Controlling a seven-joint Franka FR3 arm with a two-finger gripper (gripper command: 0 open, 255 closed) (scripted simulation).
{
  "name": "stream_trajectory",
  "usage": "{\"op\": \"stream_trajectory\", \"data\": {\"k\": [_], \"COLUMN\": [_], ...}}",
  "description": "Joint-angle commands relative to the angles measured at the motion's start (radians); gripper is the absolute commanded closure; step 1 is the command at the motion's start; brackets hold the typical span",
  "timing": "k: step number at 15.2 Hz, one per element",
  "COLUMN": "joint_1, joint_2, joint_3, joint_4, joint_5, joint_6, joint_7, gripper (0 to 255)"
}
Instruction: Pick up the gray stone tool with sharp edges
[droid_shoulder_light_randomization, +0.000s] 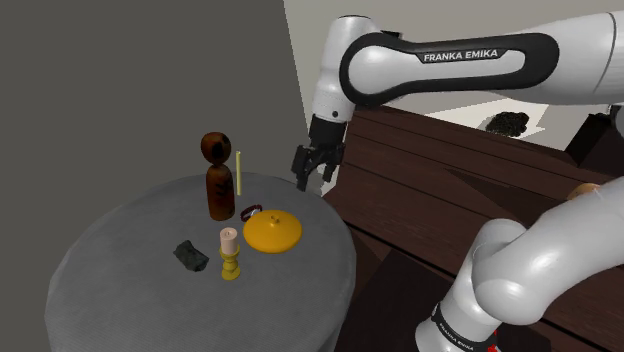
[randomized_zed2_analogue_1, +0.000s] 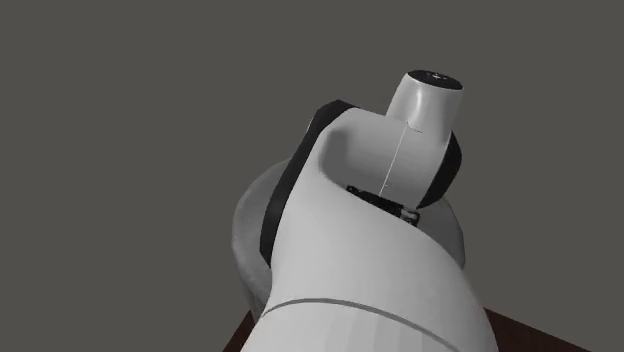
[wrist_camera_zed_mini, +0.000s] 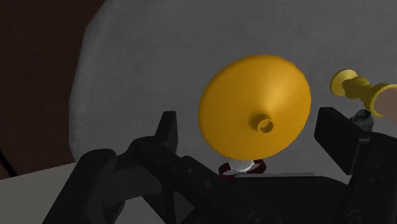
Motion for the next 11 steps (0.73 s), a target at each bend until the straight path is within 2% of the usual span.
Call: {"op": "stream_trajectory", "data": {"k": [1, 6, 11], "joint_1": [0.009, 0.028, 0.051], "joint_2": [0.060, 0.218, 0.392], "joint_3": [0.030, 0.103, 0.164], "joint_4": [0.028, 0.110, 0.224], "joint_5": [-0.001, -0.027, -0.088], "joint_6": [0.039, 0.129, 0.196], "joint_7": [0.028, 0.108, 0.198], "gripper": [0, 0, 0]}}
